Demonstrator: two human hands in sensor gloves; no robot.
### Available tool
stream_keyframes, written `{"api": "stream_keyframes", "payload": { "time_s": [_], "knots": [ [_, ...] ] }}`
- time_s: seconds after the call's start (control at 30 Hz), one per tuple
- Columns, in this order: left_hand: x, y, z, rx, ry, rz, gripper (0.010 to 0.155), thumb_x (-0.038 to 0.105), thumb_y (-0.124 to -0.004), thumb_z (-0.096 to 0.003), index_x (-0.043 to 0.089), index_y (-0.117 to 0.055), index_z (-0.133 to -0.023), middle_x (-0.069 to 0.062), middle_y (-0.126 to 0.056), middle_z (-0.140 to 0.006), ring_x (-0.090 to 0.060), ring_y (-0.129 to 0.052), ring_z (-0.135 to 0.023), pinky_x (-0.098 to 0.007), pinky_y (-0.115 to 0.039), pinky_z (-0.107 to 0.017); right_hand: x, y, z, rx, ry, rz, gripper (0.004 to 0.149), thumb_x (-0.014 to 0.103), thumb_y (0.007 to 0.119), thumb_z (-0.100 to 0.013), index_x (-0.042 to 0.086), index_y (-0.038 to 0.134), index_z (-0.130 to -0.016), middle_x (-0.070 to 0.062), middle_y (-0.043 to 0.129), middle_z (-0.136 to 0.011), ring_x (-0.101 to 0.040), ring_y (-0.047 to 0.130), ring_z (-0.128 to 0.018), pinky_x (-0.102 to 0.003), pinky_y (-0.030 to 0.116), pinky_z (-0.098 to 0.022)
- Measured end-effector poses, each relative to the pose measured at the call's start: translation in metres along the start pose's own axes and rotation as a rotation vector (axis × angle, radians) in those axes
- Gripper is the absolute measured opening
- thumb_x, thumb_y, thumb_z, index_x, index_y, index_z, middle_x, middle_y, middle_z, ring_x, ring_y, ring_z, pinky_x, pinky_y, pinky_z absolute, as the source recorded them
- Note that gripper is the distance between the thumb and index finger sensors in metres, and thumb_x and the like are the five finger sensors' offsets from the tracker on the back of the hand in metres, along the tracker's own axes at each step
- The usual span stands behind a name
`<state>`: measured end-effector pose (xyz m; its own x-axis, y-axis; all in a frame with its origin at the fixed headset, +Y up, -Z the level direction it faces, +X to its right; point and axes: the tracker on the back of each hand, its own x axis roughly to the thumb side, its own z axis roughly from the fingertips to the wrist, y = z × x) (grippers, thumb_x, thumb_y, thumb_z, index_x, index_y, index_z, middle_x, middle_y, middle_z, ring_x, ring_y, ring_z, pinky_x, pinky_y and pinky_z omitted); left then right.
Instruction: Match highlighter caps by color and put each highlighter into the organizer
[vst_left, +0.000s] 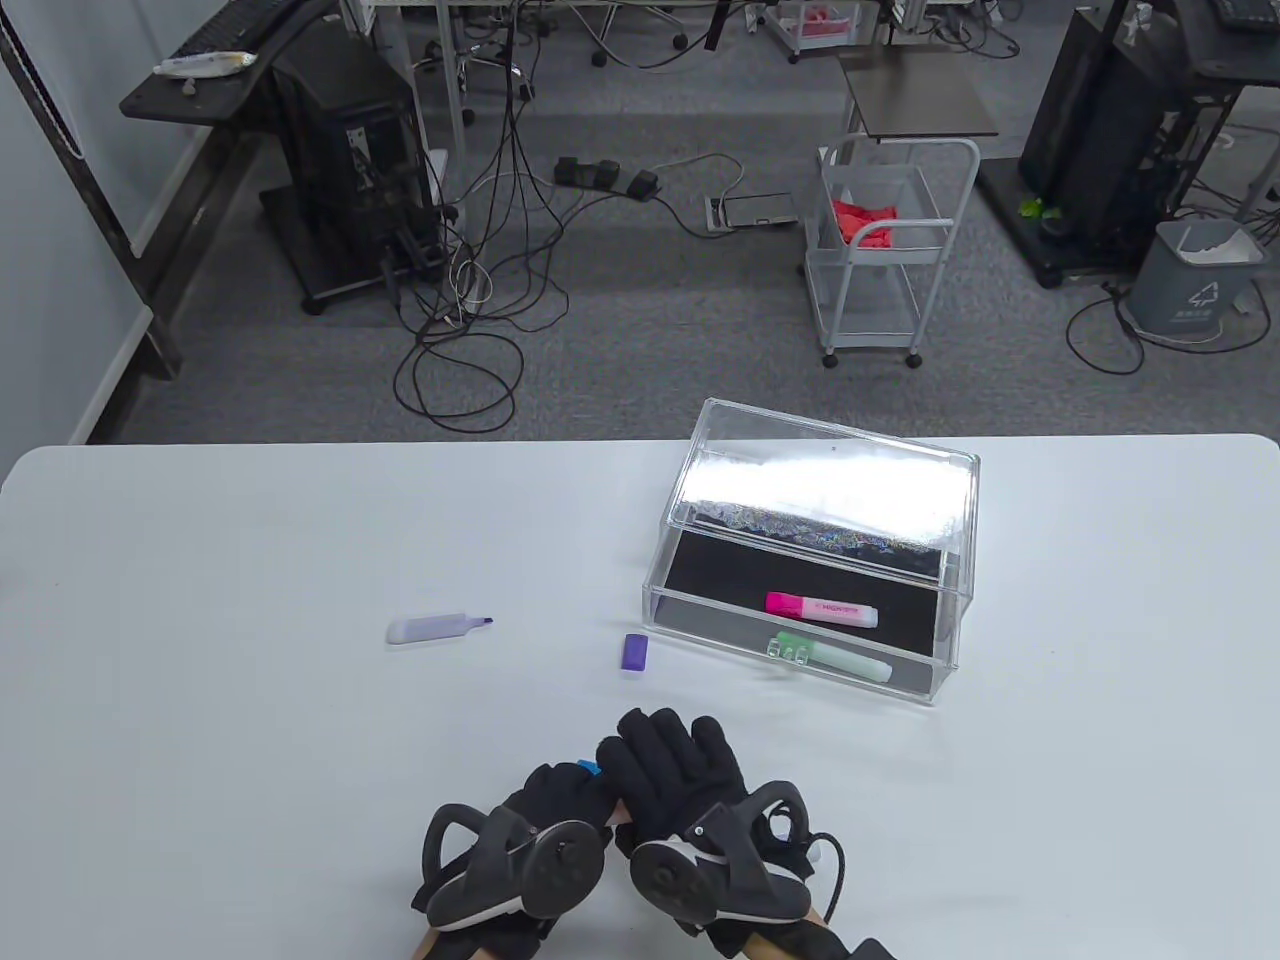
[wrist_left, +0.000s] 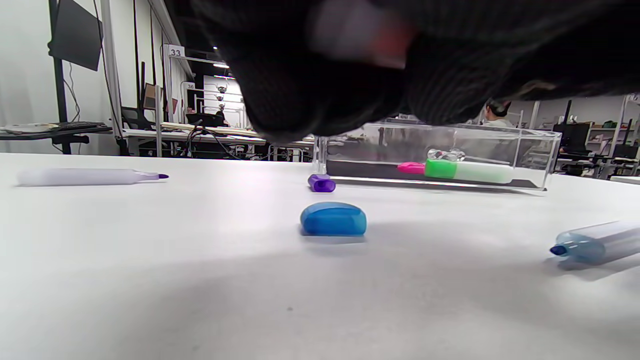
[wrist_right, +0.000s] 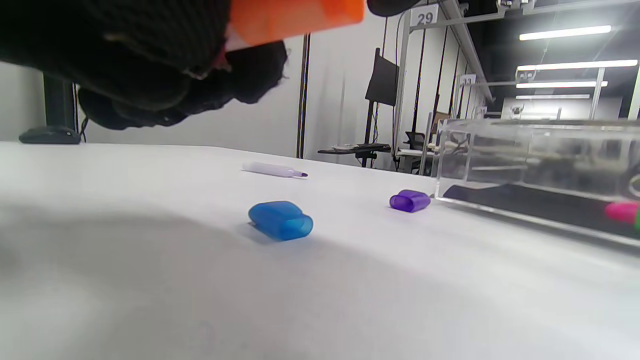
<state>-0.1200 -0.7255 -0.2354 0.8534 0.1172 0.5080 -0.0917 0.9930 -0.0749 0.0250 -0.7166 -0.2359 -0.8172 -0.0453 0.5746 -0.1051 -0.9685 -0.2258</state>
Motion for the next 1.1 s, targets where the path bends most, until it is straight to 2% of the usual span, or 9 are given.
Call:
{"api": "stream_keyframes", "payload": {
  "time_s": [0.23, 0.53, 0.67, 0.77, 0.9, 1.1],
  "knots": [
    [0.000, 0.002, 0.000, 0.027, -0.006, 0.070, 0.056, 0.036, -0.078, -0.0614, 0.022, -0.060, -0.112, -0.003, -0.070, -0.102, -0.018, -0.093, -0.075, -0.032, -0.093, -0.060, 0.005, 0.003, 0.000, 0.008, 0.027, 0.065, 0.076, 0.035, 0.072, -0.044, 0.014, 0.029, -0.102, -0.021, 0.037, -0.110, -0.044, 0.052, -0.101, -0.068, 0.042, -0.070],
    [-0.003, 0.002, -0.001, 0.017, 0.031, 0.126, 0.061, 0.041, -0.075, -0.0617, 0.016, -0.056, -0.113, -0.007, -0.067, -0.104, -0.021, -0.093, -0.078, -0.034, -0.093, -0.062, 0.005, 0.007, -0.004, 0.027, 0.092, 0.158, 0.069, 0.030, 0.070, -0.044, 0.010, 0.038, -0.102, -0.024, 0.053, -0.107, -0.043, 0.068, -0.095, -0.067, 0.052, -0.068],
    [-0.009, 0.001, 0.000, 0.011, 0.059, 0.145, 0.064, 0.045, -0.072, -0.0623, 0.014, -0.052, -0.115, -0.009, -0.064, -0.106, -0.025, -0.091, -0.082, -0.038, -0.090, -0.065, 0.002, 0.009, -0.005, 0.049, 0.113, 0.175, 0.063, 0.028, 0.069, -0.044, 0.013, 0.046, -0.101, -0.021, 0.059, -0.105, -0.041, 0.073, -0.093, -0.067, 0.054, -0.068],
    [-0.016, -0.001, 0.002, 0.004, 0.088, 0.116, 0.069, 0.049, -0.071, -0.0624, 0.015, -0.045, -0.117, -0.009, -0.058, -0.110, -0.032, -0.083, -0.092, -0.045, -0.082, -0.072, -0.005, 0.010, -0.005, 0.056, 0.140, 0.170, 0.055, 0.028, 0.069, -0.044, 0.020, 0.053, -0.097, -0.013, 0.067, -0.100, -0.034, 0.077, -0.087, -0.064, 0.056, -0.067],
    [-0.030, -0.003, 0.006, -0.029, 0.147, 0.056, 0.075, 0.055, -0.069, -0.0620, 0.019, -0.037, -0.120, -0.007, -0.050, -0.117, -0.041, -0.068, -0.108, -0.056, -0.064, -0.082, -0.021, 0.011, -0.005, 0.078, 0.193, 0.160, 0.052, 0.029, 0.068, -0.045, 0.023, 0.055, -0.094, -0.009, 0.073, -0.091, -0.030, 0.080, -0.078, -0.061, 0.061, -0.063],
    [-0.053, 0.001, 0.017, -0.041, 0.233, -0.027, 0.080, 0.061, -0.065, -0.0611, 0.022, -0.031, -0.121, -0.007, -0.037, -0.124, -0.044, -0.048, -0.120, -0.063, -0.047, -0.085, -0.055, 0.007, -0.010, 0.136, 0.295, 0.140, 0.051, 0.030, 0.067, -0.045, 0.024, 0.055, -0.094, -0.008, 0.074, -0.086, -0.029, 0.079, -0.074, -0.059, 0.062, -0.061]
  ]
}}
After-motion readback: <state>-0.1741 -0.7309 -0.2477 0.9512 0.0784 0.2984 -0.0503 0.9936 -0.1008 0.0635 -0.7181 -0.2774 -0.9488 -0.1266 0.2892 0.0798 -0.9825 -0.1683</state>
